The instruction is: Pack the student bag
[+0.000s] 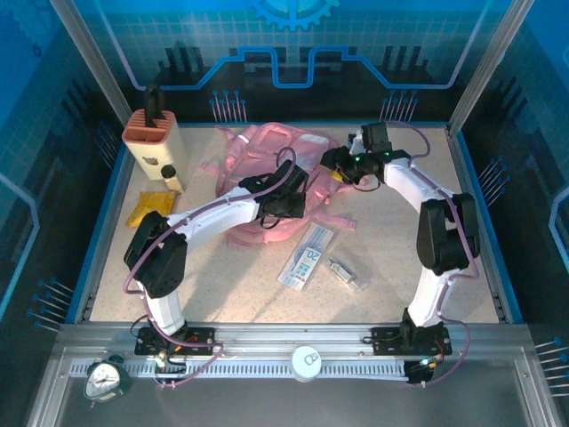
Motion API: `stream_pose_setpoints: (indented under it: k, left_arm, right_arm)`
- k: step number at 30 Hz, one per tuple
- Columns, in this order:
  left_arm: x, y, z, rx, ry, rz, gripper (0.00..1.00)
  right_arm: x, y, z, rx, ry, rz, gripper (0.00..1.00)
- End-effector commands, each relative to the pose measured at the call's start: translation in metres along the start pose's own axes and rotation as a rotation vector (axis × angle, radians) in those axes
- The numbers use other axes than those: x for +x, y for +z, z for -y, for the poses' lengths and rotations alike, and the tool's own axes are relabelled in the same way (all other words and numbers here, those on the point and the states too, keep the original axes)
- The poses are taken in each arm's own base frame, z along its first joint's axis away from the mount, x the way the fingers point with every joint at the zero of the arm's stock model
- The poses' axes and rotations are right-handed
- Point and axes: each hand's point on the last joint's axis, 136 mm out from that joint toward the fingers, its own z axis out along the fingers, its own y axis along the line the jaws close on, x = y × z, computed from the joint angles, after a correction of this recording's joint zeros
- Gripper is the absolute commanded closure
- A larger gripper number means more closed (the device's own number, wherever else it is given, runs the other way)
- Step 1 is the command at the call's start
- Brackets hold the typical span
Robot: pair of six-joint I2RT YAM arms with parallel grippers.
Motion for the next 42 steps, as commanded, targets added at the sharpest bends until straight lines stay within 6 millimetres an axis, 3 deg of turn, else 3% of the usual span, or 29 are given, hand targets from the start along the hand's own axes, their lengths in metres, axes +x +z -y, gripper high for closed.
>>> stream_pose_setpoints:
  k: [1, 4, 9, 12, 15, 17, 26, 29, 32, 35, 36, 39, 42]
  left_arm:
    - [-0.014, -0.009, 0.004, 0.025, -0.039, 0.031, 1.0]
    - [-0.012, -0.008, 0.005, 0.032, -0.033, 0.021, 1.0]
    - [-0.003, -0.005, 0.003, 0.026, -0.024, -0.009, 1.0]
    - [0.002, -0.006, 0.001, 0.03, -0.002, -0.02, 1.0]
    - [0.01, -0.008, -0.009, -0.006, 0.037, -0.048, 1.0]
    - [0.018, -0.01, -0.025, -0.054, 0.052, -0.072, 1.0]
    - [0.05, -0.03, -0.137, -0.226, -0.081, -0.116, 1.0]
    - [0.054, -0.031, -0.156, -0.241, -0.11, -0.127, 1.0]
    - [0.052, -0.029, -0.134, -0.137, -0.114, -0.132, 1.0]
    - [0.043, -0.026, -0.085, -0.019, -0.058, -0.1, 1.0]
    - [0.04, -0.025, -0.068, -0.001, -0.028, -0.092, 1.0]
    - [0.024, -0.02, -0.042, 0.005, -0.01, -0.073, 1.0]
    - [0.01, -0.014, -0.035, -0.003, -0.016, -0.049, 1.0]
  right_arm:
    - [0.048, 0.004, -0.01, -0.033, 0.025, -0.092, 0.45]
    - [0.073, 0.024, -0.018, -0.076, 0.07, -0.147, 0.45]
    - [0.079, 0.053, -0.021, -0.064, 0.07, -0.154, 0.48]
    - [0.074, 0.061, -0.014, -0.028, 0.052, -0.145, 0.64]
    - [0.067, 0.056, -0.005, 0.015, 0.023, -0.127, 0.85]
    - [0.063, 0.049, 0.001, 0.035, 0.008, -0.114, 0.99]
    - [0.03, 0.013, 0.009, 0.021, -0.079, -0.064, 1.0]
    - [0.015, 0.012, 0.01, 0.031, -0.122, -0.059, 1.0]
    - [-0.003, 0.015, 0.008, 0.026, -0.135, -0.041, 1.0]
    - [-0.018, 0.021, 0.002, 0.034, -0.159, -0.037, 0.96]
    - [-0.021, 0.023, 0.001, 0.038, -0.156, -0.044, 0.84]
    - [-0.022, 0.018, -0.005, 0.034, -0.161, -0.052, 0.64]
    - [-0.007, 0.003, -0.011, 0.024, -0.145, -0.065, 0.5]
